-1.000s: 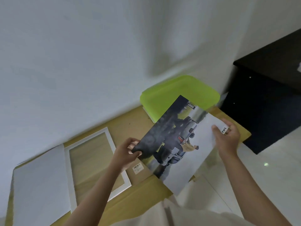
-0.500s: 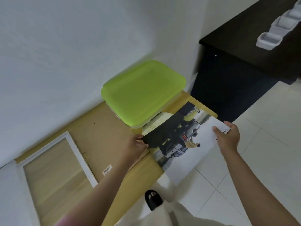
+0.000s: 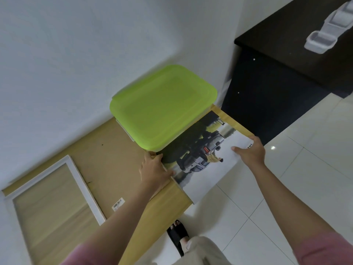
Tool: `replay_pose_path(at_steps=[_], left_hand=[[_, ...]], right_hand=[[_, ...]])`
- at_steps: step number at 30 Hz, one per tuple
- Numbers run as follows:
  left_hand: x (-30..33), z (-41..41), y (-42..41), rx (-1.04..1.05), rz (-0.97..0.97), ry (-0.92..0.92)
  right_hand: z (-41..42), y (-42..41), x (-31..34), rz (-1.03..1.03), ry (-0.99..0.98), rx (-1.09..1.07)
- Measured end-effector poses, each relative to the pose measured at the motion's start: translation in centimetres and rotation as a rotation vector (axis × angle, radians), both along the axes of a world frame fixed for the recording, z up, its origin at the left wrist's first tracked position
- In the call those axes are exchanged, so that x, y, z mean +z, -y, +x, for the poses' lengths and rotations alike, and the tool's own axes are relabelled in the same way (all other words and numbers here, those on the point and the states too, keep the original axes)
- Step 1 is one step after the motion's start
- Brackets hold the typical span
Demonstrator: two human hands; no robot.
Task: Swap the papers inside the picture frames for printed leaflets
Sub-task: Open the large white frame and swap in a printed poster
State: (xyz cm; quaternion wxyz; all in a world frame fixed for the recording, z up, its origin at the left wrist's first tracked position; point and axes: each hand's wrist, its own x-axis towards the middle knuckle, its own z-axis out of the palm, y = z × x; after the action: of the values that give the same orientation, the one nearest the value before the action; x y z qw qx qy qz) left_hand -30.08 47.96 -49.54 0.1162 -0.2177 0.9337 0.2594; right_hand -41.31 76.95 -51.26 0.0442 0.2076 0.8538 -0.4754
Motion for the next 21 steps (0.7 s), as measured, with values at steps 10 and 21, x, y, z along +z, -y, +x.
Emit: replay_pose_path(at_steps=[10, 21], left_hand=[[0.0, 0.0, -0.3, 0.031, -0.040, 0.021], [2.0, 2.7, 1.7, 0.086, 0.129, -0.129]], right_hand=[[-1.2, -0.2, -1.3, 0.390, 0.076, 0.173], [1.7, 4.9, 0.0, 0.461, -0.131, 0.228]])
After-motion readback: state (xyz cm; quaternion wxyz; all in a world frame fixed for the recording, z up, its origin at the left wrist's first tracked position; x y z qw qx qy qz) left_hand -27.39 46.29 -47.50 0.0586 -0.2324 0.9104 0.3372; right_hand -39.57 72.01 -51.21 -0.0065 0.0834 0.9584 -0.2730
